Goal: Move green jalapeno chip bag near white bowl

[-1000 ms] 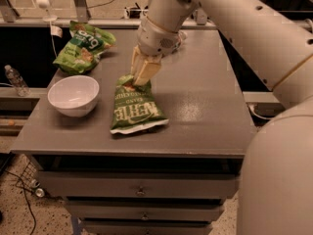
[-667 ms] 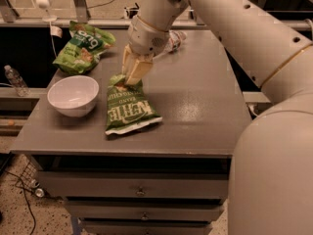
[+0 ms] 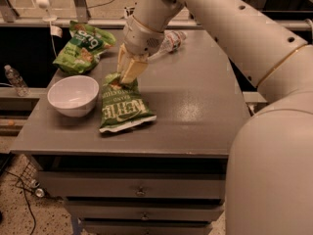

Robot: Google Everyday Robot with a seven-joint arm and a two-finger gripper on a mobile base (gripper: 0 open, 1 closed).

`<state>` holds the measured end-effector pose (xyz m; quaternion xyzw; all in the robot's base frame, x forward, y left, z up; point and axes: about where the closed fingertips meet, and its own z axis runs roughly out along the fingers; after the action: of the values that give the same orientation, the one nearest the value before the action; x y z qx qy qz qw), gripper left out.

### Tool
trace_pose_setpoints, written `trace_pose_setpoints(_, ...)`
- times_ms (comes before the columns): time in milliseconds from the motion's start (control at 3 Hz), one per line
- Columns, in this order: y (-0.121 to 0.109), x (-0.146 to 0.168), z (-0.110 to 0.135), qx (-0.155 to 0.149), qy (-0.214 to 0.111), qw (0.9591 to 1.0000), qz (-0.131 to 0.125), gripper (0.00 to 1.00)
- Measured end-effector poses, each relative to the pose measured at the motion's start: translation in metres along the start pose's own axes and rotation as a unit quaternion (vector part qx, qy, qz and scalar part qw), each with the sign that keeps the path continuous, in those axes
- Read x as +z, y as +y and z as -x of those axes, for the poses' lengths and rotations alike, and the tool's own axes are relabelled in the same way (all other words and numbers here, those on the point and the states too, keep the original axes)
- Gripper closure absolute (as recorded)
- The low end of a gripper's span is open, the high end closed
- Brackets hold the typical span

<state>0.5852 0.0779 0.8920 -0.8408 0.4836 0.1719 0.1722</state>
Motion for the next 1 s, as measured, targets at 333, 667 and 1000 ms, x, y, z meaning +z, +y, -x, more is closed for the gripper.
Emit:
trace_pose_setpoints(333,-0.006,0.0033,0.0017,-0.001,-0.003,1.0,-0.008,0.31)
trace_pose_setpoints(667,-0.0086,0.005,0.0026,-0.001,-0.004,0.9999,-0.011,0.09)
trace_pose_setpoints(1000,-0.0078,-0.0004,-0.0014,0.003,0.003,0.9998,-0.018,0.0)
